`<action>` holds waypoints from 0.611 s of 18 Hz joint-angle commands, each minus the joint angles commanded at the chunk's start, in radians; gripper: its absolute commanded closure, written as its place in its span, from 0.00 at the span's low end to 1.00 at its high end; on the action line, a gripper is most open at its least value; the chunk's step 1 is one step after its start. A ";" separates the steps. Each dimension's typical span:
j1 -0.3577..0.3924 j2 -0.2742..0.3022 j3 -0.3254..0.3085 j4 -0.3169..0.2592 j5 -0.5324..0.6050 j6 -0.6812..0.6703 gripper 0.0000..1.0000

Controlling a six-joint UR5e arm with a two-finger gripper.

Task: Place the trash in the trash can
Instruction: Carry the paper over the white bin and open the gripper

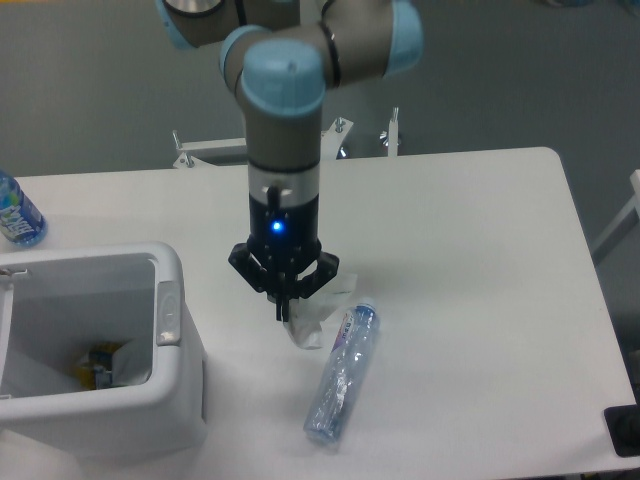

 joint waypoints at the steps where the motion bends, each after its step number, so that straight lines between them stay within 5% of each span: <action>1: -0.003 0.014 0.025 -0.002 -0.002 -0.048 1.00; 8: -0.199 0.040 0.022 -0.002 -0.008 -0.122 0.96; 9: -0.231 0.028 0.011 -0.002 -0.008 -0.119 0.92; 11: -0.268 0.000 0.010 0.000 -0.008 -0.116 0.68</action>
